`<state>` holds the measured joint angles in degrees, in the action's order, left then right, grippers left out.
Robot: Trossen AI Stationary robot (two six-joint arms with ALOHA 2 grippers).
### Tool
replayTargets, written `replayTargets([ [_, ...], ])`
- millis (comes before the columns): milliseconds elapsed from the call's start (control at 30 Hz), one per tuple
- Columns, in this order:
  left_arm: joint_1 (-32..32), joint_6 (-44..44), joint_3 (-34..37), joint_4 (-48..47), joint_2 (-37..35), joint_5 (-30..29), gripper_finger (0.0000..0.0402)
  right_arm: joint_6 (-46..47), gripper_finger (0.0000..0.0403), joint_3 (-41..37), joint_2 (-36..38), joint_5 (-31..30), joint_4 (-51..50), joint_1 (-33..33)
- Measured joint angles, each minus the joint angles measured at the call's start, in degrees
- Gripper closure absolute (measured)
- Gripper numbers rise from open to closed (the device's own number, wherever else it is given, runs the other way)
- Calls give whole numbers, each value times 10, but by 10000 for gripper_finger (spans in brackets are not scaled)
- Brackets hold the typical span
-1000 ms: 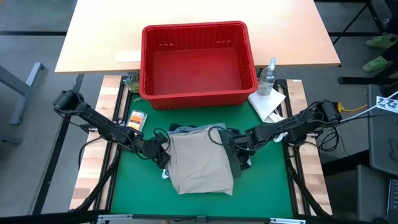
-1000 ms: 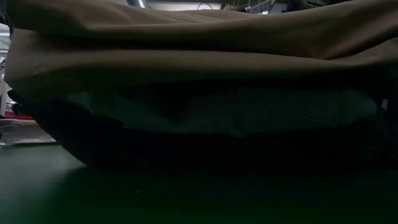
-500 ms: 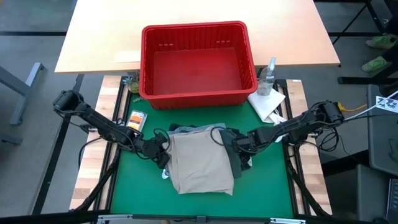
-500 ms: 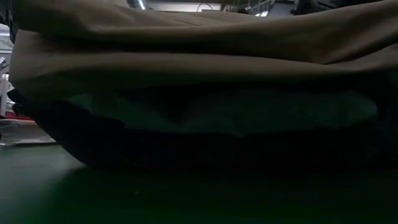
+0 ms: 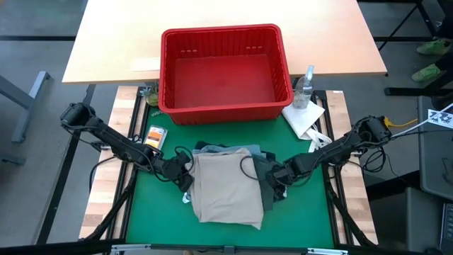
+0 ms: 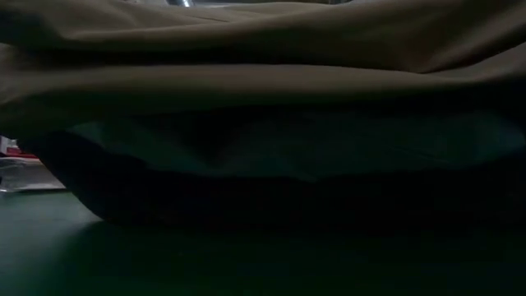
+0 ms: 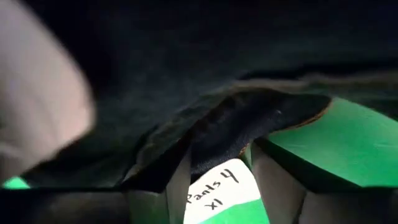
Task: Fold laundry
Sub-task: Put the stack of colored folded clothes into the red laundry bin
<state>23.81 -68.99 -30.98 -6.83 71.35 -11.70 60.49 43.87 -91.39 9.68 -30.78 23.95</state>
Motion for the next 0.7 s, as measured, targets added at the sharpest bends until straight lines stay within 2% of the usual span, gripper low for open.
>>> replayTargets([
  [133, 0, 0, 0, 0, 0, -1, 396, 1, 284, -1, -1, -9, 28, 3],
  [300, 0, -10, 0, 0, 0, 7, 396, 0, 385, -1, -1, -10, 51, 2],
  [700, -8, -49, 1, 17, -31, 78, 396, -1, 393, -2, -4, 56, 151, 1],
])
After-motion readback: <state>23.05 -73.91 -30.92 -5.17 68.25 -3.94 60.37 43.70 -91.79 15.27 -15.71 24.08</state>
